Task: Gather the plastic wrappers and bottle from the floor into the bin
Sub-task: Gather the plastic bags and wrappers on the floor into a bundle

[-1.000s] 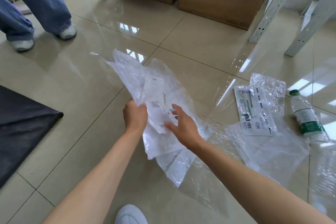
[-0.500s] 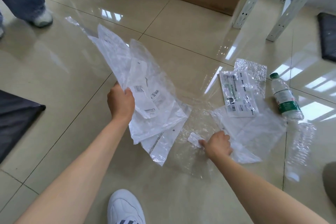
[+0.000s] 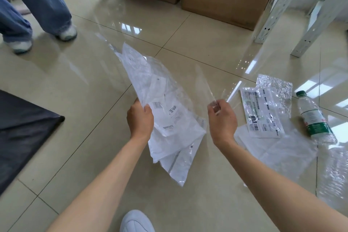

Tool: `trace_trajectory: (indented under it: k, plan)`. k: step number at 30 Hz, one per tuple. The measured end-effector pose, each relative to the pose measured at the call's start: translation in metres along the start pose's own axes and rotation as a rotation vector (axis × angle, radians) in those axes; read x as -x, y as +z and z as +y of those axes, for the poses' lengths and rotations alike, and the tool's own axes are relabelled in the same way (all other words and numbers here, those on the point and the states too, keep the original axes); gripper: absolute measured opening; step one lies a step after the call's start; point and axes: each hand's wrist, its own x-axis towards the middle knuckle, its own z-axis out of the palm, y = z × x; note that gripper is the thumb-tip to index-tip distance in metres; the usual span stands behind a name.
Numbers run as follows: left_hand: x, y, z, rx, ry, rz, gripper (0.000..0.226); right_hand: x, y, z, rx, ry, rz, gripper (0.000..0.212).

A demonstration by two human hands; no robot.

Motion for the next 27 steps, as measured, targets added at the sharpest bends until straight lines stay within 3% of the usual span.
trace_trajectory:
  k: [2,5,10,14,19,21,23,27]
  plan:
    - [0.001,0.003,0.003,0.045,-0.025,-0.037,0.012,0.009,0.011,-0.03,-0.137,-0.122,-0.088,0.011]
    - [0.003,0.007,0.005,0.122,-0.05,-0.095,0.029,0.025,0.028,-0.06,-0.299,-0.201,-0.313,0.018]
    - [0.004,0.009,0.004,0.287,-0.041,-0.187,0.026,0.033,0.035,-0.076,-0.537,0.025,-0.609,0.055]
    - [0.006,0.009,0.002,0.287,-0.05,-0.297,0.03,0.029,0.029,-0.068,-0.626,0.086,-0.74,0.067]
    - [0.007,0.015,0.001,0.131,-0.069,-0.241,0.003,0.026,0.024,-0.064,-0.619,0.115,-0.79,0.069]
    - [0.01,0.019,0.007,0.07,-0.066,-0.195,0.01,0.026,0.023,-0.065,-0.603,0.129,-0.796,0.069]
    - [0.016,0.025,0.013,0.045,-0.066,-0.186,0.002,0.024,0.019,-0.06,-0.565,0.16,-0.759,0.068]
    - [0.031,0.041,0.033,0.035,-0.045,-0.198,0.012,0.013,0.001,-0.021,-0.411,0.27,-0.596,0.068]
